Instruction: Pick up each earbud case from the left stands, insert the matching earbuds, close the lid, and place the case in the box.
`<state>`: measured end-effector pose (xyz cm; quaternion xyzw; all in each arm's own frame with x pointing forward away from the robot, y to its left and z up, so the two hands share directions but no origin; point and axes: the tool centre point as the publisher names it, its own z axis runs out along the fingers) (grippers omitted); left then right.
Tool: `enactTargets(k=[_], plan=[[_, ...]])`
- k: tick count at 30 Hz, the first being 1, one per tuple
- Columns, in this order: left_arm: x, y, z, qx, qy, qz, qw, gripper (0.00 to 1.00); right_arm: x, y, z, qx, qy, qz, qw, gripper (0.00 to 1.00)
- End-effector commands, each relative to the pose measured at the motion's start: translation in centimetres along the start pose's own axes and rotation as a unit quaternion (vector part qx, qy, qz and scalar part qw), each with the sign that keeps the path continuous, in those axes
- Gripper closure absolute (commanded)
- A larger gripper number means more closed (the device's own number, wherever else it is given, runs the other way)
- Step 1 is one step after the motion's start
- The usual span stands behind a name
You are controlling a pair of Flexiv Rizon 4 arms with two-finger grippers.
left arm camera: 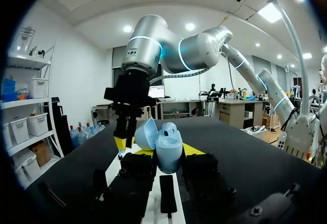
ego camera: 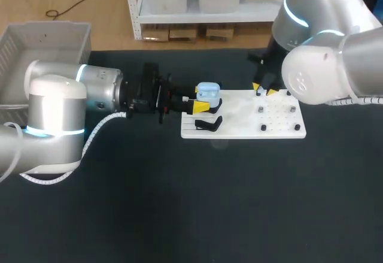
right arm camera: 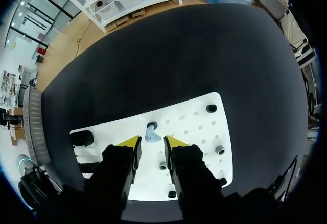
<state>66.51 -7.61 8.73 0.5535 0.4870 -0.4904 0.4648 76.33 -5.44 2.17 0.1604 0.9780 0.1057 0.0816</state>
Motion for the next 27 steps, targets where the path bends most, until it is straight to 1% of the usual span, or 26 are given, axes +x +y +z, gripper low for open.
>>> enactTargets(k=[1,14,22,27], plan=[[-0.03,-0.06,0.01,-0.001,0.001,0.0,1.0,1.0,-0.24,-0.16,0.41,-0.001,0.001,0.002,1.0,0.71],[-0.03,-0.06,0.01,-0.001,0.001,0.0,1.0,1.0,-0.62,-0.05,1.13,-0.006,0.006,0.012,1.0,0.72],[-0.03,-0.06,0.01,-0.001,0.001,0.0,1.0,1.0,-0.81,0.21,1.19,-0.009,0.006,0.014,1.0,0.75],[-0.03,-0.06,0.01,-0.001,0.001,0.0,1.0,1.0,-0.82,0.27,1.22,-0.009,0.007,0.016,1.0,0.79]])
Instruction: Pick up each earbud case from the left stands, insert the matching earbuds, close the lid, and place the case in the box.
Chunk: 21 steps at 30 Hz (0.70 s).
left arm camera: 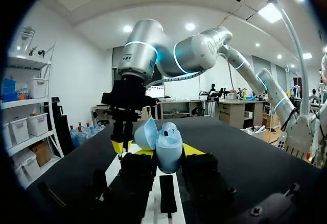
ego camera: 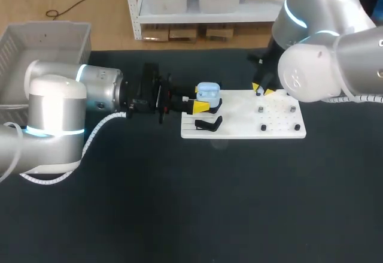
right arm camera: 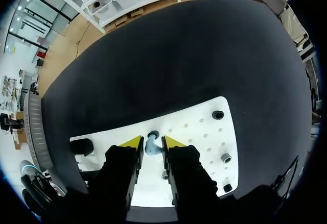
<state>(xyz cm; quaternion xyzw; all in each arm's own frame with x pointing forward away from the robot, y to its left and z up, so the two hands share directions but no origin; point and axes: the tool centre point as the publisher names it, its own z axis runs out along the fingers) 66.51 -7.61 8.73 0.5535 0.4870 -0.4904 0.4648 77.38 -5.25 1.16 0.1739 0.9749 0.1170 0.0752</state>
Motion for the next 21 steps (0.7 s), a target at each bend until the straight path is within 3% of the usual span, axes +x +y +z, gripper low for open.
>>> enactTargets(k=[1,3,4,12,21], plan=[[0.0,-0.1,0.0,-0.001,0.001,0.0,1.0,1.0,0.0,0.0,0.0,0.001,0.001,0.001,1.0,0.81],[0.0,-0.1,0.0,-0.001,0.001,0.0,1.0,1.0,0.1,0.0,0.0,0.001,0.002,0.002,1.0,0.97],[0.0,-0.1,0.0,-0.001,0.001,0.0,1.0,1.0,0.1,-0.1,0.0,0.002,0.002,0.002,1.0,1.0],[0.0,-0.1,0.0,-0.001,0.001,0.0,1.0,1.0,0.6,-0.3,-0.9,0.004,0.0,0.004,1.0,1.0],[0.0,-0.1,0.0,-0.001,0.001,0.0,1.0,1.0,1.6,0.2,-4.9,-0.01,0.005,0.022,1.0,1.0]])
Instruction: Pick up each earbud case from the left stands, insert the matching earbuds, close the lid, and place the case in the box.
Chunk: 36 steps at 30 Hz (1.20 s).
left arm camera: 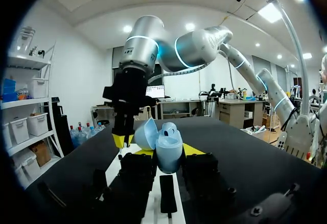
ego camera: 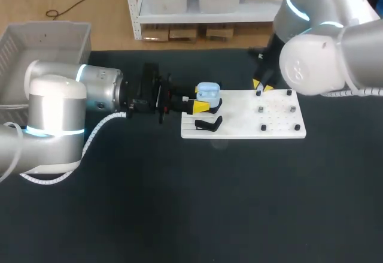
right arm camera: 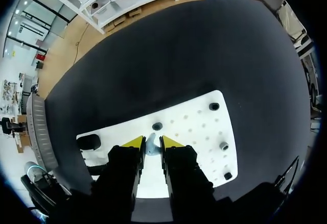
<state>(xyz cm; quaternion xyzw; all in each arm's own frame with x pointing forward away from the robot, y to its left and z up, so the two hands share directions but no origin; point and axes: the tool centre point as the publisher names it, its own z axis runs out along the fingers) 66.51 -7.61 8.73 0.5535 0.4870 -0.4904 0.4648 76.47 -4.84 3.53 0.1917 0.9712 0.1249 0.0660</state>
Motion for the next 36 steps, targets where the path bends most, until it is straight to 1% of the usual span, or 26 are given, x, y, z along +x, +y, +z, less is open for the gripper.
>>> enactTargets(k=[1,6,9,11,15,18,20,25,32,36], plan=[[0.0,-0.1,0.0,-0.001,0.001,0.0,1.0,1.0,1.0,-0.4,-3.1,-0.005,-0.004,0.003,1.0,1.0],[0.0,-0.1,0.0,-0.001,0.001,0.0,1.0,1.0,2.3,0.4,-6.3,-0.006,-0.012,-0.006,1.0,1.0],[0.0,-0.1,0.0,-0.001,0.001,0.0,1.0,1.0,3.2,1.2,-8.9,-0.015,-0.011,-0.02,1.0,1.0],[0.0,-0.1,0.0,-0.001,0.001,0.0,1.0,1.0,3.9,1.8,-10.2,-0.018,-0.003,-0.033,0.999,1.0],[0.0,-0.1,0.0,-0.001,0.001,0.0,1.0,1.0,5.8,3.4,-12.9,-0.029,0.012,-0.065,0.997,1.0],[0.0,-0.1,0.0,-0.001,0.001,0.0,1.0,1.0,6.8,4.6,-14.4,-0.036,0.026,-0.091,0.995,1.0],[0.0,-0.1,0.0,-0.001,0.001,0.0,1.0,1.0,7.6,5.4,-15.1,-0.04,0.043,-0.114,0.992,1.0],[0.0,-0.1,0.0,-0.001,0.001,0.0,1.0,1.0,9.3,7.4,-15.7,-0.025,0.059,-0.159,0.985,1.0],[0.0,-0.1,0.0,-0.001,0.001,0.0,1.0,1.0,11.3,9.4,-14.1,-0.004,0.091,-0.203,0.975,1.0],[0.0,-0.1,0.0,-0.001,0.001,0.0,1.0,1.0,12.4,10.1,-13.4,0.001,0.103,-0.214,0.971,1.0]])
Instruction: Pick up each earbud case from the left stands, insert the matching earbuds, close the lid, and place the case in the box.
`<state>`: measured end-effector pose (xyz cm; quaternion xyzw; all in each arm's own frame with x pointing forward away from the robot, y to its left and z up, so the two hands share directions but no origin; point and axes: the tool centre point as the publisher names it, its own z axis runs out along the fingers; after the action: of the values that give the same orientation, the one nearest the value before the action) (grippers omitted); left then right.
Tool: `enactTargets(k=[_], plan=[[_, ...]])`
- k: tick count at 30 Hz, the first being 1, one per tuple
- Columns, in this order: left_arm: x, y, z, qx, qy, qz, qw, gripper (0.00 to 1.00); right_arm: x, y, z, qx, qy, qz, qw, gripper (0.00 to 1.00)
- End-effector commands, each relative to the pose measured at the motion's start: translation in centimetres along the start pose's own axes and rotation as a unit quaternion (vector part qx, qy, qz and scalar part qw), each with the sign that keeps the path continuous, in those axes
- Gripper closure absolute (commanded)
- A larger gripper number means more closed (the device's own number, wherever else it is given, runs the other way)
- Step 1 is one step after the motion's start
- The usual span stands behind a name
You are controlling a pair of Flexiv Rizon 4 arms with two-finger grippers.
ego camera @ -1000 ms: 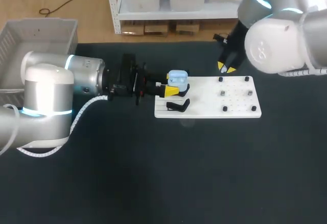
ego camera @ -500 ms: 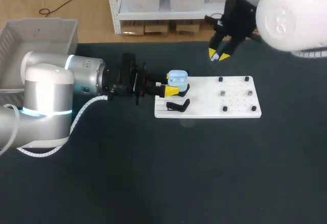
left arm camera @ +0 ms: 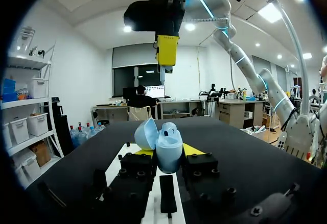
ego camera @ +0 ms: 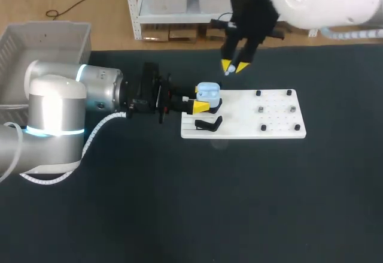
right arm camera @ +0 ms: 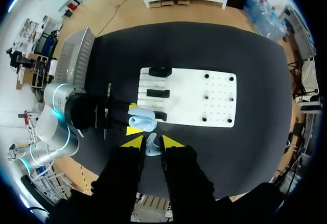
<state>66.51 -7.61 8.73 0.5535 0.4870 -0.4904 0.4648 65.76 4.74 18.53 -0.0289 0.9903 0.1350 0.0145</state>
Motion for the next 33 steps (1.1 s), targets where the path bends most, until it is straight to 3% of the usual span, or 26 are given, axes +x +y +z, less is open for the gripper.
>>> enactTargets(k=[1,14,20,33], plan=[[0.0,-0.1,0.0,-0.001,0.001,0.0,1.0,1.0,-0.5,1.4,0.9,0.007,0.027,-0.004,1.0,1.0],[0.0,-0.1,0.0,-0.001,0.001,0.0,1.0,1.0,1.3,2.6,2.2,0.004,0.06,-0.034,0.998,1.0],[0.0,-0.1,0.0,-0.001,0.001,0.0,1.0,1.0,2.0,3.0,3.1,0.007,0.081,-0.074,0.994,1.0],[0.0,-0.1,0.0,-0.001,0.001,0.0,1.0,1.0,2.1,3.0,3.2,0.01,0.081,-0.08,0.993,1.0]])
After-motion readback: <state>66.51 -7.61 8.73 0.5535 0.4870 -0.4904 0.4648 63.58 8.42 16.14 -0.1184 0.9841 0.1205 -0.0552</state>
